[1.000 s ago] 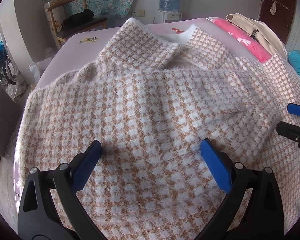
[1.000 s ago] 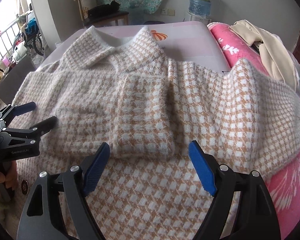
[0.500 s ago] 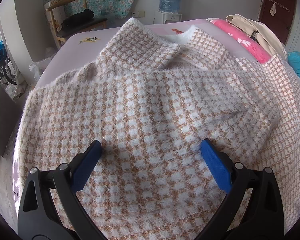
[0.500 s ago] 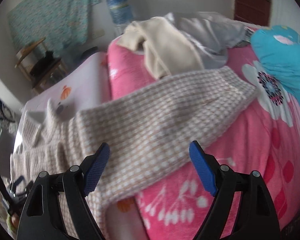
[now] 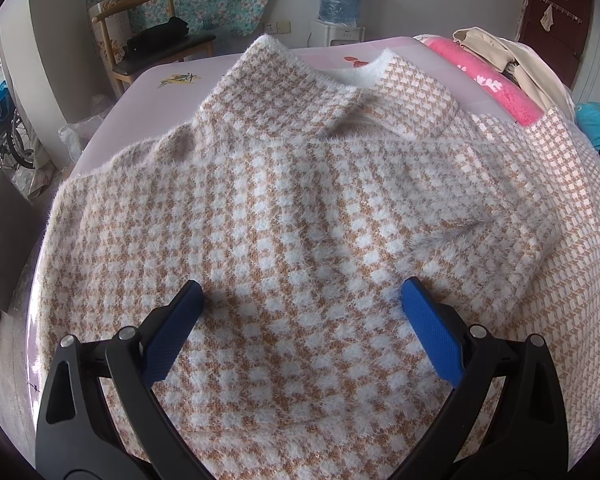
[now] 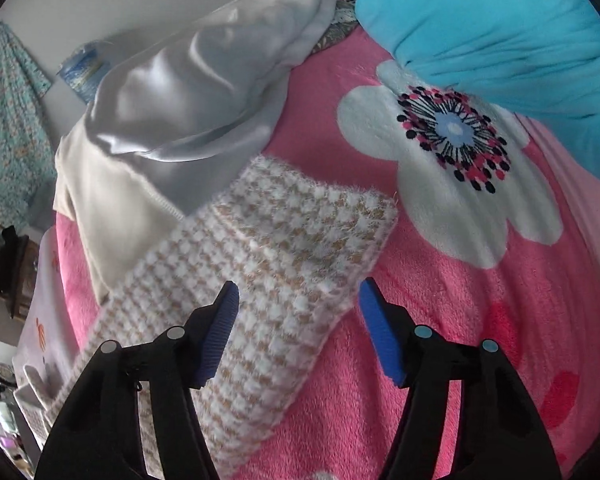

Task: Fold large clothes
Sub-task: 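Reach the right tool to the sleeve lying on the pink blanket, then grasp the sleeve cuff with the right tool and lay it over the cardigan front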

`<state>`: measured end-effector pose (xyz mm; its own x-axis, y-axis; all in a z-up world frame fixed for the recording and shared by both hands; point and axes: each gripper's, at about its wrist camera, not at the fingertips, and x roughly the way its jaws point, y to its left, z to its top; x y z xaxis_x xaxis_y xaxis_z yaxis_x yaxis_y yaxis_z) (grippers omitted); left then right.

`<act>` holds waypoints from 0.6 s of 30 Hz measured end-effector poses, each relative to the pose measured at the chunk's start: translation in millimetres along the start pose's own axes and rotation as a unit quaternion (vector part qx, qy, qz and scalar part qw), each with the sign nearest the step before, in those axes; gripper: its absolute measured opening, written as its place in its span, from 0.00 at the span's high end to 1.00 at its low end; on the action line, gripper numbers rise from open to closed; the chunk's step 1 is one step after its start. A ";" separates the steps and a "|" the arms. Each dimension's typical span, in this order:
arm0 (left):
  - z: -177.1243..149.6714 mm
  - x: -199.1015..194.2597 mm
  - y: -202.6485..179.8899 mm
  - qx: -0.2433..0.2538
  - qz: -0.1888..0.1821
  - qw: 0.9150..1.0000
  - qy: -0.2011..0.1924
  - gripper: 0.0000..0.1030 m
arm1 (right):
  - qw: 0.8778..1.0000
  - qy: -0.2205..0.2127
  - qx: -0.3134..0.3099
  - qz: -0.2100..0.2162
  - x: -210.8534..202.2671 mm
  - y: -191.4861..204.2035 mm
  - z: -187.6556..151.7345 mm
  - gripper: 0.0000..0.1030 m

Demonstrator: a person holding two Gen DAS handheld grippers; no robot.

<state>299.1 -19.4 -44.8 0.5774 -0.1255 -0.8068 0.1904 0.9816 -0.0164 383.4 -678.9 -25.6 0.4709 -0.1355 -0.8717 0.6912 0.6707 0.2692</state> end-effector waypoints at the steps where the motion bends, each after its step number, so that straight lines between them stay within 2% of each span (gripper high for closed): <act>1: 0.3 -0.1 -0.1 0.000 0.000 1.000 0.000 0.07 | 1.000 0.001 0.007 0.001 5.3 -2.4 0.8 0.46; 3: 0.4 0.5 0.3 0.001 0.000 1.000 0.000 0.07 | 1.000 -0.005 0.014 0.005 10.3 -5.4 0.5 0.50; 8: 0.6 0.8 -0.1 0.002 -0.001 1.000 -0.002 0.07 | 0.999 -0.044 -0.008 -0.003 -5.2 0.1 -6.5 0.77; 14: 0.9 1.6 1.7 -0.002 -0.003 1.000 0.003 0.07 | 0.992 -0.119 -0.050 -0.004 -64.6 22.0 -19.8 0.81; 18: 1.9 -0.2 2.7 0.001 -0.005 1.000 0.003 0.07 | 0.978 -0.180 -0.106 -0.002 -119.6 51.4 -32.7 0.82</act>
<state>301.0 -17.0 -43.5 0.5702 -0.1343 -0.8104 0.1973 0.9801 -0.0236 344.7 -604.4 79.1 0.6571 -0.3615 -0.6615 0.5828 0.8002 0.1416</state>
